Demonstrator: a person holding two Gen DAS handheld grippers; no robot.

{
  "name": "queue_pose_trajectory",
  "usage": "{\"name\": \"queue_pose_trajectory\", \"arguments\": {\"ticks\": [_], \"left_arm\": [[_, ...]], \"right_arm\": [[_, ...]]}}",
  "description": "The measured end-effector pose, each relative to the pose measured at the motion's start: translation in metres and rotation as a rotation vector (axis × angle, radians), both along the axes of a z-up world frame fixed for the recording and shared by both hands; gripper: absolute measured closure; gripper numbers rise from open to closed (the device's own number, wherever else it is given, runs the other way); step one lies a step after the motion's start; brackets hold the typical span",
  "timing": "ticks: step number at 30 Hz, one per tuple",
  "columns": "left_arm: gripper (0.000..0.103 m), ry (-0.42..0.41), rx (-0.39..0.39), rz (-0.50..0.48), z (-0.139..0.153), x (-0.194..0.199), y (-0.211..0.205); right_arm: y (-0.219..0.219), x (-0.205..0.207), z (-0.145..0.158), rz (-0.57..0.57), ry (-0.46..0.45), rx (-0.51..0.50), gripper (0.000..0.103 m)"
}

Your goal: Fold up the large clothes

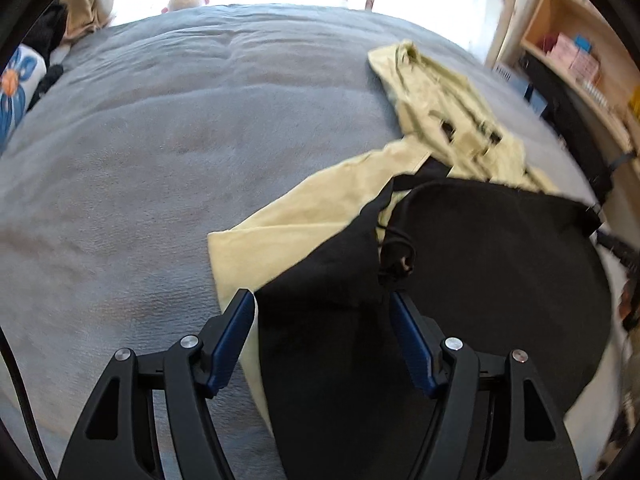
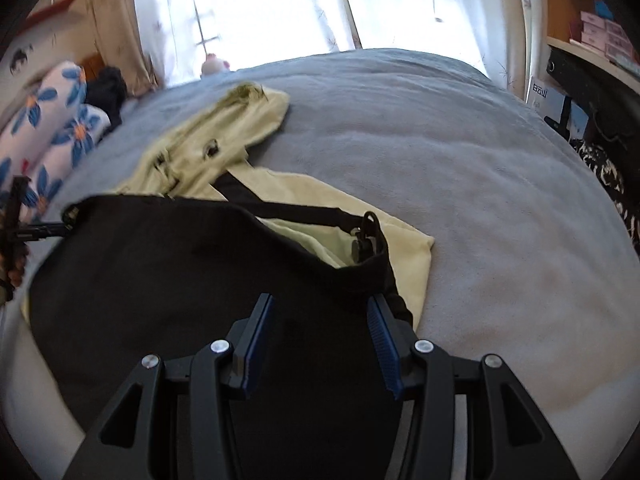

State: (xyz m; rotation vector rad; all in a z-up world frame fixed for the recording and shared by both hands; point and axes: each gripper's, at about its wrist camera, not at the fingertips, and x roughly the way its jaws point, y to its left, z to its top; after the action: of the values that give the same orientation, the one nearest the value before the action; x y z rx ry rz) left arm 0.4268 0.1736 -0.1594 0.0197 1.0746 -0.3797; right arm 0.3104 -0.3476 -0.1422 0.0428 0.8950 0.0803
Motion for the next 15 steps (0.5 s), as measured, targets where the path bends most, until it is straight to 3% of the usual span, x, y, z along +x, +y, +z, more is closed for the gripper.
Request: {"name": "queue_pose_trajectory", "arguments": {"ticks": [7, 15], "left_arm": [[0.034, 0.006, 0.068, -0.015, -0.014, 0.014, -0.014], [0.034, 0.026, 0.033, -0.031, -0.015, 0.024, -0.006]], "right_arm": [[-0.016, 0.030, -0.013, -0.028, 0.051, -0.023, 0.055], [-0.040, 0.052, -0.019, -0.084, 0.075, 0.066, 0.055]]}}
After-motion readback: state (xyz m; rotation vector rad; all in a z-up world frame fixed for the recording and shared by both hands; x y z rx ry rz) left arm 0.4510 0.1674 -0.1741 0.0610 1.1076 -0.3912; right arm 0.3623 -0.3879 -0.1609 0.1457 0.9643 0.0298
